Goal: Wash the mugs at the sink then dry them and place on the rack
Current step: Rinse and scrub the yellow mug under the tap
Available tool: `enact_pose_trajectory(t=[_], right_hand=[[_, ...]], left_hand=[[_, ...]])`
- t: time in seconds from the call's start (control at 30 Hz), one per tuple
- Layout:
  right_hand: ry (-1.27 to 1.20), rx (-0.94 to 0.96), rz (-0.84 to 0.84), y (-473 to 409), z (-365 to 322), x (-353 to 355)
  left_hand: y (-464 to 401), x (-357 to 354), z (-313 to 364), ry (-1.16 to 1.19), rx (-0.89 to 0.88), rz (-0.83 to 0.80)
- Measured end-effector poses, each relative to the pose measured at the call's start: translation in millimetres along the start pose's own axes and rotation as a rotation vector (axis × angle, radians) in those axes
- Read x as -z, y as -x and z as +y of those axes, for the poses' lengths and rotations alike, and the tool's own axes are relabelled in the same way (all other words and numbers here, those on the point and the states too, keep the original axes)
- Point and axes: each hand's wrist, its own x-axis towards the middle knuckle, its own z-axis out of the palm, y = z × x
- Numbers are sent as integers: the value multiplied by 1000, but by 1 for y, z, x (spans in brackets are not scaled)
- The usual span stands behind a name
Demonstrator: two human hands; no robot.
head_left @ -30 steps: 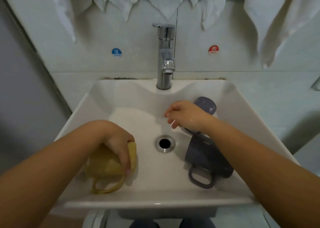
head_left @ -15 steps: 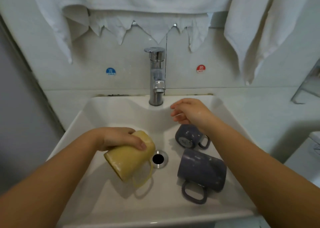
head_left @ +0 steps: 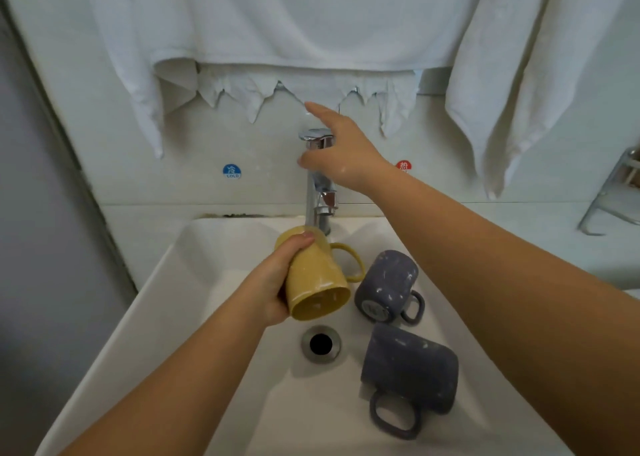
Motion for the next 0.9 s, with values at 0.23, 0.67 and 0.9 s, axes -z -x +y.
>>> enact_pose_trajectory(t=[0.23,0.67,0.9], right_hand=[[317,-29,33,-18,-12,-14],[239,-58,-17,-29,-12,-3],[256,-56,-30,-33,-11,0]], left_hand=[[-12,5,-9,47,-49,93],[-18,-2,-15,55,-60,63],[-19,-2,-16,47,-101,45]])
